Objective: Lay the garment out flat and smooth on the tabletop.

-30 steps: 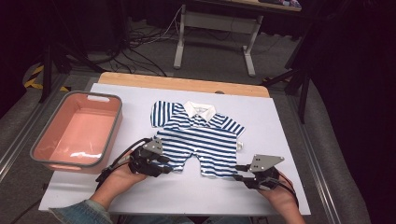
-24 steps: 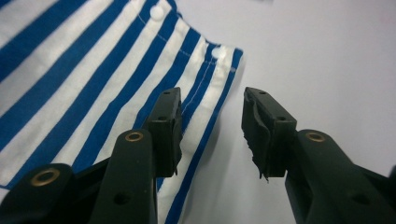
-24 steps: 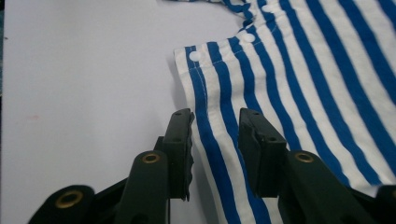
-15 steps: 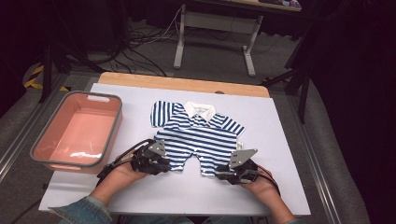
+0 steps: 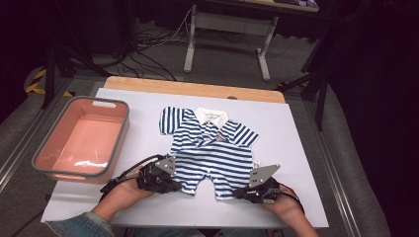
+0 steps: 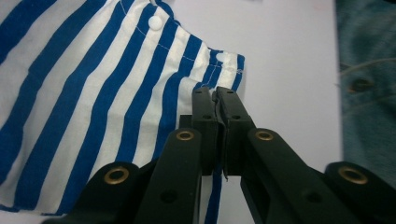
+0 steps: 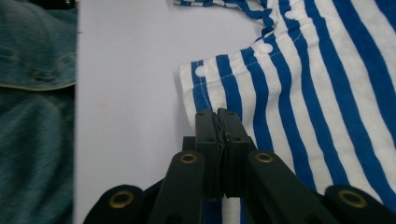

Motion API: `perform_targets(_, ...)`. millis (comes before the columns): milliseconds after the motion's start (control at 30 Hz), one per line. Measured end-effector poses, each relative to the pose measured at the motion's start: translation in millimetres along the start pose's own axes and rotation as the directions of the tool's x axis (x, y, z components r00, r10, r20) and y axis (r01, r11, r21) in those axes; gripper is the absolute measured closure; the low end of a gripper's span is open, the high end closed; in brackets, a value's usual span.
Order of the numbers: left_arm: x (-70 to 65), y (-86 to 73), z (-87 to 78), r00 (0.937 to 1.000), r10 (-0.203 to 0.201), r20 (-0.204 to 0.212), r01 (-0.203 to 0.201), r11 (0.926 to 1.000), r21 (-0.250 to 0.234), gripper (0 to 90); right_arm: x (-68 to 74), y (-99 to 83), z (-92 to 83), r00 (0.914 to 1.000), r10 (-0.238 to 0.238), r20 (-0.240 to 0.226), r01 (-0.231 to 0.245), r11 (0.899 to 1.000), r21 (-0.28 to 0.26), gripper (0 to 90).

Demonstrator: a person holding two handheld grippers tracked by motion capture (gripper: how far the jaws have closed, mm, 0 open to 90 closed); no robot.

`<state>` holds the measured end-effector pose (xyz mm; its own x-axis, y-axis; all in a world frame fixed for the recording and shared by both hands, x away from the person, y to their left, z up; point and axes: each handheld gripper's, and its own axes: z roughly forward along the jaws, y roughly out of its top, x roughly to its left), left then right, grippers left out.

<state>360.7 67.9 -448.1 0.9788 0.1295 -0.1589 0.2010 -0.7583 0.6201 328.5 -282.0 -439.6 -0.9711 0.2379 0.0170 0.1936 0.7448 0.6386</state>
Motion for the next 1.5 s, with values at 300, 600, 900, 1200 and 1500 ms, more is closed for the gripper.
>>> perform_targets(300, -27.1, -5.7, 4.8, 0.9911, 0.049, 0.124, -0.055, 0.9976, 0.042, 85.1, 26.1, -4.7, -6.3, 0.9874, -0.006, -0.158, 0.013, 0.999, 0.042, 86.0)
perform_targets(600, 8.3, -11.4, -23.8, 0.9842, -0.161, -0.074, 0.144, 0.9715, -0.188, 50.0, -1.0, -10.9, -32.0, 0.9899, 0.097, 0.103, -0.082, 0.986, -0.144, 62.2)
perform_targets(900, 48.8, -24.7, -19.5, 0.9141, -0.367, -0.172, 0.332, 0.9216, -0.201, 47.8, -46.2, -31.0, -28.6, 0.9003, 0.289, 0.325, -0.251, 0.955, -0.155, 58.2)
perform_targets(1200, 62.3, -30.8, -14.5, 0.8816, -0.44, -0.172, 0.412, 0.8945, -0.173, 88.3, -67.4, -34.3, -11.0, 0.9025, 0.353, 0.247, -0.331, 0.935, -0.128, 84.0)
perform_targets(1500, 53.4, -40.1, -21.2, 0.8509, -0.465, -0.244, 0.431, 0.8837, -0.183, 88.8, -63.2, -38.0, -18.9, 0.9011, 0.374, 0.22, -0.354, 0.927, -0.124, 89.2)
